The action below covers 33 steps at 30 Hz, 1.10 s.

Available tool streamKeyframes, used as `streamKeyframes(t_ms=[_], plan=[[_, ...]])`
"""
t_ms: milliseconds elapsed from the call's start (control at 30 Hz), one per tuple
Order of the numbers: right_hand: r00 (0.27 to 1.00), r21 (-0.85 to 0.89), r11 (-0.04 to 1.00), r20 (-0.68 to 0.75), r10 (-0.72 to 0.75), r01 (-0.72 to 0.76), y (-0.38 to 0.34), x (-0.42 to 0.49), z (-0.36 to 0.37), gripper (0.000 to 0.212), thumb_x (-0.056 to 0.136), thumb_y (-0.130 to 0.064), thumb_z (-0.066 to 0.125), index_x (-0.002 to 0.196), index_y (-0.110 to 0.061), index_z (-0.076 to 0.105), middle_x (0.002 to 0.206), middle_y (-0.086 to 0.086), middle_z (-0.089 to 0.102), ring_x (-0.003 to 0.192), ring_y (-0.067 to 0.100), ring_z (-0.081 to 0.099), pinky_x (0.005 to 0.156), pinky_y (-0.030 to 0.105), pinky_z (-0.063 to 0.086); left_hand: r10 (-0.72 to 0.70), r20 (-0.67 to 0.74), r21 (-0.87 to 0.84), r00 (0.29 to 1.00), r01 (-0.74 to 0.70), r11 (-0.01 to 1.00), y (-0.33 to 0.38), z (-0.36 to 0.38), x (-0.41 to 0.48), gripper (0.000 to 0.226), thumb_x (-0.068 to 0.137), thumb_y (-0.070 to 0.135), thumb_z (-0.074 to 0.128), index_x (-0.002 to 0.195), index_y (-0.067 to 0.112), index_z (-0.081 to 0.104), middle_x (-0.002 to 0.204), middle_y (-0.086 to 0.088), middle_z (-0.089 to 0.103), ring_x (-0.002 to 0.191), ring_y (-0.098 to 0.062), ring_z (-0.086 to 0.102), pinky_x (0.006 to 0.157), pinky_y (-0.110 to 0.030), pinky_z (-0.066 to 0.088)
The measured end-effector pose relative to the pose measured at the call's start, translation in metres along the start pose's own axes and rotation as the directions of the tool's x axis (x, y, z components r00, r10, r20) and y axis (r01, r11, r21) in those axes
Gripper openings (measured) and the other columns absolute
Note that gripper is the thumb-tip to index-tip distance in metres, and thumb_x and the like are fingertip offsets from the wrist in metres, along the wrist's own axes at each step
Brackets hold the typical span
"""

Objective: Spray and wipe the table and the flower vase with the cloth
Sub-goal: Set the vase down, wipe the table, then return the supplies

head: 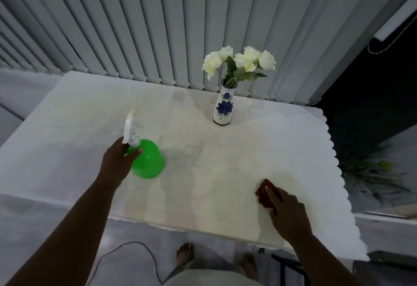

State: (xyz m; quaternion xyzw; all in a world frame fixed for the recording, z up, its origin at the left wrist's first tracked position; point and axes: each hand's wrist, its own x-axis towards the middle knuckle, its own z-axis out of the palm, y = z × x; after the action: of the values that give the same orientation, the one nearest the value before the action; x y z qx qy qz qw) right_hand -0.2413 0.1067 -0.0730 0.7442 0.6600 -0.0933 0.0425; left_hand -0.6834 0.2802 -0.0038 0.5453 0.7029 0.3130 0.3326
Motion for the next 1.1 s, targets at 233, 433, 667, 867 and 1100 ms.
streamKeyframes(t_ms=[233, 433, 667, 867, 1100], plan=[[1.0, 0.043, 0.999, -0.021, 0.009, -0.008, 0.006, 0.009, -0.003, 0.064, 0.087, -0.004, 0.062, 0.146, -0.019, 0.044, 0.119, 0.015, 0.063, 0.102, 0.032, 0.06, 0.076, 0.041, 0.055, 0.074, -0.04, 0.045, 0.996, -0.073, 0.996, 0.022, 0.021, -0.012, 0.029, 0.081, 0.022, 0.073, 0.109, 0.02, 0.067, 0.094, -0.006, 0.072, 0.091, -0.026, 0.067, 0.081, -0.034, 0.051], [0.946, 0.566, 0.814, -0.171, 0.274, -0.134, 0.016, 0.002, -0.03, 0.044, 0.094, 0.0, 0.057, 0.133, -0.018, 0.058, 0.108, 0.009, 0.069, 0.081, 0.024, 0.069, 0.054, 0.039, 0.062, 0.278, 0.17, -0.009, 0.945, -0.281, 0.96, 0.081, 0.08, -0.052, 0.026, 0.08, 0.015, 0.074, 0.105, 0.018, 0.068, 0.09, -0.001, 0.072, 0.084, -0.017, 0.066, 0.072, -0.021, 0.047], [0.817, 0.796, 0.54, -0.104, 0.568, -0.274, 0.092, -0.055, -0.055, 0.042, 0.097, -0.011, 0.05, 0.13, -0.037, 0.057, 0.095, 0.005, 0.075, 0.052, 0.016, 0.066, 0.036, 0.013, 0.048, 0.454, 0.511, -0.238, 0.73, -0.388, 0.89, 0.187, 0.205, -0.113, 0.028, 0.078, 0.008, 0.075, 0.104, 0.016, 0.068, 0.093, 0.0, 0.072, 0.079, 0.013, 0.063, 0.074, -0.005, 0.047], [0.554, 0.888, 0.358, -0.15, 0.818, -0.288, 0.18, -0.153, -0.044, 0.038, 0.096, 0.003, 0.053, 0.124, -0.02, 0.066, 0.116, -0.001, 0.074, 0.075, -0.012, 0.066, 0.063, 0.001, 0.049, 0.549, 0.752, -0.359, 0.364, -0.473, 0.805, 0.269, 0.335, -0.204, 0.026, 0.079, 0.013, 0.075, 0.103, 0.02, 0.068, 0.099, -0.003, 0.073, 0.093, -0.021, 0.069, 0.084, -0.036, 0.054], [0.193, 0.841, 0.22, -0.14, 0.971, -0.494, 0.241, -0.253, 0.008, 0.042, 0.081, 0.014, 0.065, 0.122, 0.008, 0.063, 0.119, 0.024, 0.069, 0.109, 0.007, 0.066, 0.095, 0.004, 0.042, 0.536, 0.843, -0.441, 0.034, -0.527, 0.727, 0.307, 0.45, -0.317, 0.028, 0.076, 0.018, 0.077, 0.102, 0.024, 0.068, 0.094, 0.011, 0.07, 0.084, 0.002, 0.063, 0.075, -0.013, 0.047]])
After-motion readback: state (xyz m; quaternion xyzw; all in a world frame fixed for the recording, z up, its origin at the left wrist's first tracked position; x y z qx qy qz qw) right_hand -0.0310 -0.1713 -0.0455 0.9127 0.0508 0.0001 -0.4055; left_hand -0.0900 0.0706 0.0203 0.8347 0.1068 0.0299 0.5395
